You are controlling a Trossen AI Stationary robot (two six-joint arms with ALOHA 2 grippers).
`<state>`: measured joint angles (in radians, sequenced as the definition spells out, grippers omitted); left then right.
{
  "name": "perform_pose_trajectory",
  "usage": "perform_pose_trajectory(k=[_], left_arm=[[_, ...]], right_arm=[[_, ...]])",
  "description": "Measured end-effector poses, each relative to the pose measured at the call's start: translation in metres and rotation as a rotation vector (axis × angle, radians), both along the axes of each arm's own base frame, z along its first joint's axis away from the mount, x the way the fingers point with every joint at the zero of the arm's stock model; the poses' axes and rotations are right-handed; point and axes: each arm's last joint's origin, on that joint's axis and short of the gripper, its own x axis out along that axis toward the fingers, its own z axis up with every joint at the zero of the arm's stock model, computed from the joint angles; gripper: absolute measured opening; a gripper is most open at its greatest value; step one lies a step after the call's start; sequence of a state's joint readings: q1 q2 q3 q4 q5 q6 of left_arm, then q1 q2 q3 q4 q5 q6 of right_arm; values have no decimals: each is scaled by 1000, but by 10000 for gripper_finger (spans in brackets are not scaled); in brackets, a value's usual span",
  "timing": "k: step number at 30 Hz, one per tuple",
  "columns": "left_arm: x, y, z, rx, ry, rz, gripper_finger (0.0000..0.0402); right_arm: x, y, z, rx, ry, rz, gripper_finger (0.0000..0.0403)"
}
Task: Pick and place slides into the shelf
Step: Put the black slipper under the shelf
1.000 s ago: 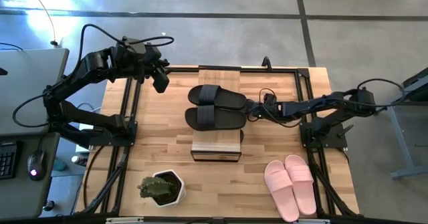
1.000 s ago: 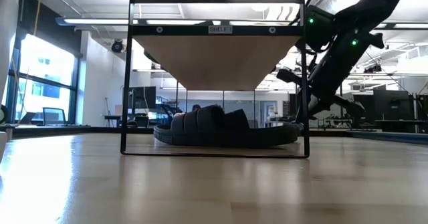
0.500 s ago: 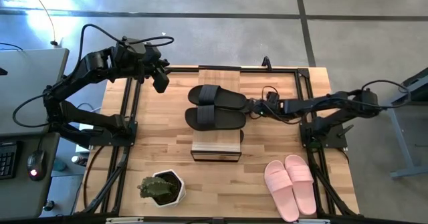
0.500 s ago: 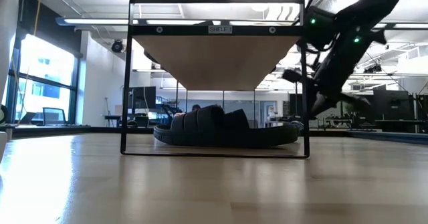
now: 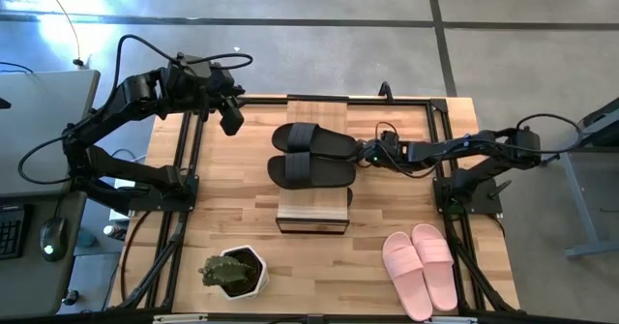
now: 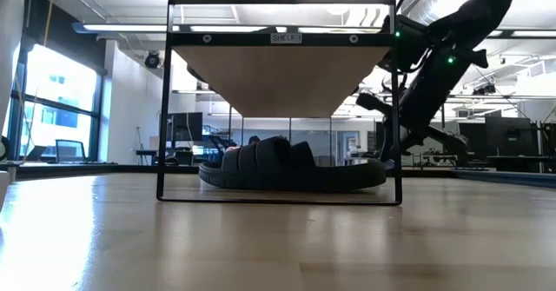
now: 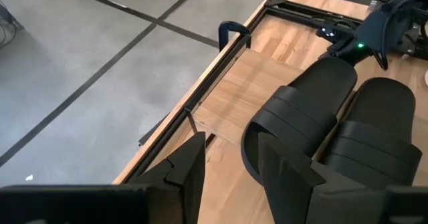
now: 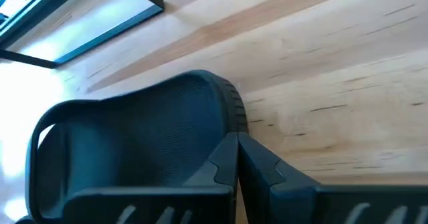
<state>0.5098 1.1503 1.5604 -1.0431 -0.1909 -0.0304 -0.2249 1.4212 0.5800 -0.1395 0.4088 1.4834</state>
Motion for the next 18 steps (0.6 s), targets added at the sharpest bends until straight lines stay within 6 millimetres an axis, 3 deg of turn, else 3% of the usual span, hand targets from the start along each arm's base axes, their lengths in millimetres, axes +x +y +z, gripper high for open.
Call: perform_pose_trajectory(k=[13,18], left_arm=[[0,0,0,0,-2,1,122],[0,0,0,-1,-4,2,122]], right_arm=[[1,2,1,6,3,47,0],[0,10,12,-1,-23,133,0]])
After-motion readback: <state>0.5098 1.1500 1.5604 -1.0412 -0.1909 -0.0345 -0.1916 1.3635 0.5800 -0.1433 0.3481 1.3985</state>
